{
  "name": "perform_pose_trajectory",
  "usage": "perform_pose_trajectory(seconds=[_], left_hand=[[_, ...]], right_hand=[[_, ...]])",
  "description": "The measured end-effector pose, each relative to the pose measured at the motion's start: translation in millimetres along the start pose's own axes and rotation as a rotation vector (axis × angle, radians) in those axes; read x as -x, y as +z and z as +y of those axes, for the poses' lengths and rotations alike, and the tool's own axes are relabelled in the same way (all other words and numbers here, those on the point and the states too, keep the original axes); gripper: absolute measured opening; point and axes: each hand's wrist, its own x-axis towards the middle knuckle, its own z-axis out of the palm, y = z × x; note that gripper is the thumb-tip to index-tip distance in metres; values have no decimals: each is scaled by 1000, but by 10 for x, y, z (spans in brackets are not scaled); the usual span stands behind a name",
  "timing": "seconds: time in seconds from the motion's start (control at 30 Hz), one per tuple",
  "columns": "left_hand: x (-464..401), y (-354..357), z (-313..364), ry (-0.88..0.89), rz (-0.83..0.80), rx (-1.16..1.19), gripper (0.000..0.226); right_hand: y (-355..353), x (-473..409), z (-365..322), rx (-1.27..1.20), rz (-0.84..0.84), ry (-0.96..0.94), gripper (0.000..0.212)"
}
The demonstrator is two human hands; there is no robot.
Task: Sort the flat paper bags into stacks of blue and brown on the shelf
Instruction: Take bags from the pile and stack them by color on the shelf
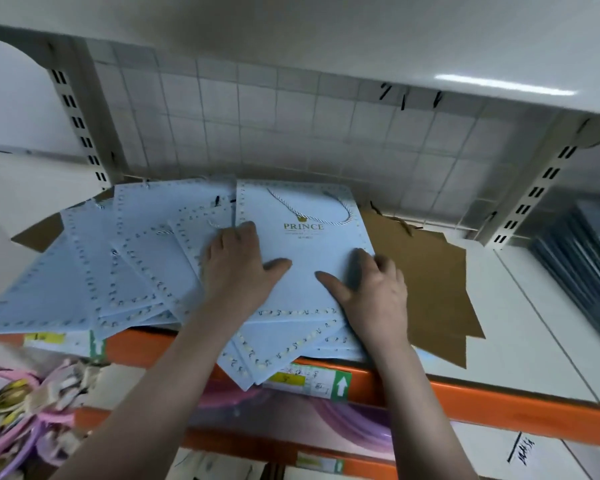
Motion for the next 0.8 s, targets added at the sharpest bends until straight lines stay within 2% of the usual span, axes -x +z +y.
perform_pose_trajectory(seconds=[0.13, 0.23, 0.33, 0.43, 0.53, 0.63, 0.8], left_hand=[[-37, -72, 58, -128, 102, 250, 83], [-1, -125, 125, -131, 205, 412, 78], [71, -148, 234, -110, 273, 491, 72], [124, -118, 306, -102, 338, 566, 70], [255, -97, 426, -123, 374, 574, 66], [394, -96, 511, -144, 388, 555, 66], [602, -146, 692, -49, 348, 475, 49]], right_hand=[[-47, -28, 26, -96, -4, 17, 81], [-122, -99, 106, -215, -8, 40, 85], [-213, -165, 233, -322, -10, 68, 79], [-304, -200, 389, -434, -72, 67, 62], [-376, -182, 529, -478, -73, 25, 57], [-464, -99, 612, -477, -7, 13, 53], [-726, 171, 805, -434, 76, 11, 53]])
